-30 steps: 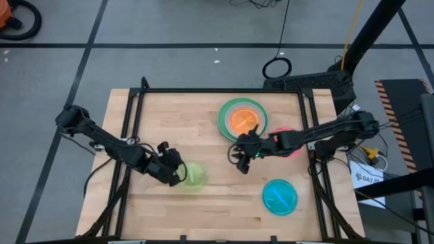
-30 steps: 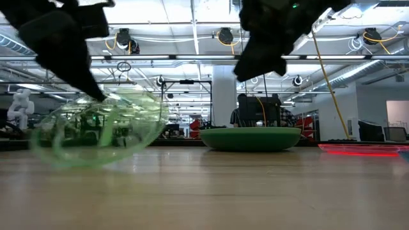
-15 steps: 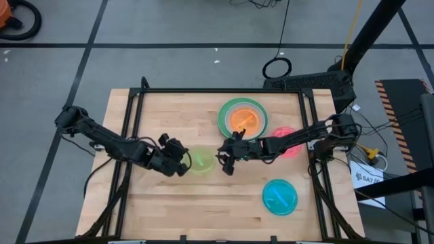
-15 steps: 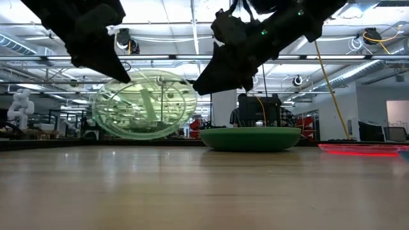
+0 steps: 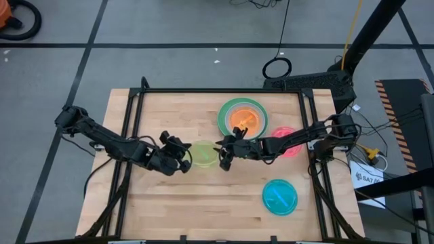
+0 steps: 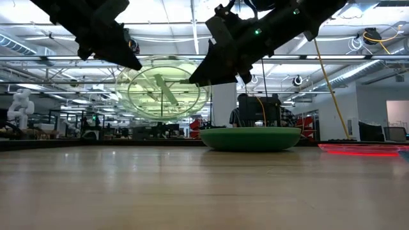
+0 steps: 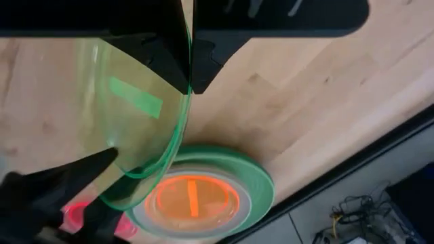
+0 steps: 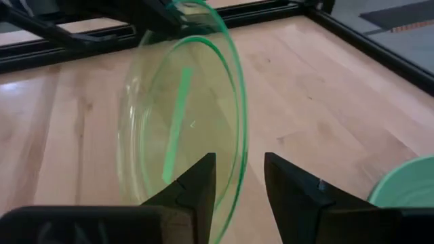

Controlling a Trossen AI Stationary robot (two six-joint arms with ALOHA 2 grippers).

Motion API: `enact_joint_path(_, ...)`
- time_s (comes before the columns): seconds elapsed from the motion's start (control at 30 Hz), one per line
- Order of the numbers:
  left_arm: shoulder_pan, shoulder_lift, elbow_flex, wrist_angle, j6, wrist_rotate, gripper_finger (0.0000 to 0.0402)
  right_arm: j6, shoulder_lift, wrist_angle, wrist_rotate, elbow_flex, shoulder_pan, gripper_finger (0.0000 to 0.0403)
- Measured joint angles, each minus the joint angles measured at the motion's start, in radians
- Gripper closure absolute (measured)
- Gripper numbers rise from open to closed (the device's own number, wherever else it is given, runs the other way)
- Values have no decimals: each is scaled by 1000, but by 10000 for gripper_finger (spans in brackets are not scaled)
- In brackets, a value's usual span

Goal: Stack plastic plates
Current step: Stack the light green plate on top of the orange plate

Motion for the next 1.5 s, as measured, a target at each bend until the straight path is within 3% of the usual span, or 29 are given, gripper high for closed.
enact_joint_path(0.57,0,0,0,19,10,-1,384,-14,0,0,16,0,2,389)
enact_joint_path(0.97,-4,0,0,8,15,7,380,-15,0,0,-11,0,2,387)
enact_joint_path(1.27,-3,-1,0,2,64,95,378,-10,0,-7,-42,-2,0,391)
enact_joint_path(1.37,-2,-1,0,3,78,104,357,-6,0,-4,-60,-2,-1,391)
enact_joint_path(1.5,-2,-1,1,10,100,104,298,-3,0,5,-63,-1,-1,392)
